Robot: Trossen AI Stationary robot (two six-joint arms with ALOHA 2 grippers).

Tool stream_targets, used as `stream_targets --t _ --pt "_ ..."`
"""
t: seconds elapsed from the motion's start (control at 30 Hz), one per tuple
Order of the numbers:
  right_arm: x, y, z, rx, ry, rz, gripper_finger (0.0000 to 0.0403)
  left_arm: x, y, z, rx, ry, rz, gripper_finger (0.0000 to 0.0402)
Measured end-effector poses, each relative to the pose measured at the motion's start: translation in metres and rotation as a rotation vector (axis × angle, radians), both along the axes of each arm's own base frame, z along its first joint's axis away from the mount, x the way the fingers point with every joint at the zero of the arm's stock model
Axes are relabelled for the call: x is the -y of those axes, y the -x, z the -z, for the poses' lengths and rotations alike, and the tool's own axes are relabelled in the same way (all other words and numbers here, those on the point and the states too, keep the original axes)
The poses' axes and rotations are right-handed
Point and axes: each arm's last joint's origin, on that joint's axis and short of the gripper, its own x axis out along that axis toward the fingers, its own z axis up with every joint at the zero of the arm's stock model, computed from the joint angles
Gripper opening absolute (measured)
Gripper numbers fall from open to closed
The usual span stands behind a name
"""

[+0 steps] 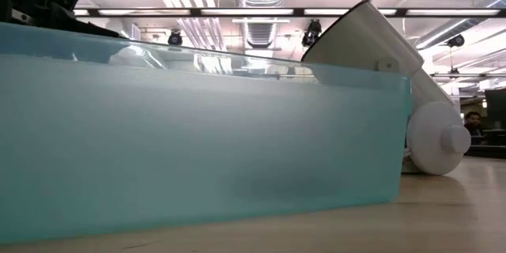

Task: Pick & Place School Supplies
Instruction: Put the blue eraser into the green bin

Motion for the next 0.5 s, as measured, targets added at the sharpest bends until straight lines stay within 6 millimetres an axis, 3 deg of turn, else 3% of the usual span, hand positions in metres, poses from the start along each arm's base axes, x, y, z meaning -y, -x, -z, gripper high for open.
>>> stream_targets --t 0.2,0.5 --pt "0.029 0.031 0.013 0.144 0.034 -0.077 0.0121 0.000 0.000 0.001 -0.005 -0.001 0.000 0.0139" --pt "0.079 0.088 0.017 0.233 0.023 -0.018 0.0121 0.000 0.000 0.002 -0.016 -0.003 0.000 0.0139"
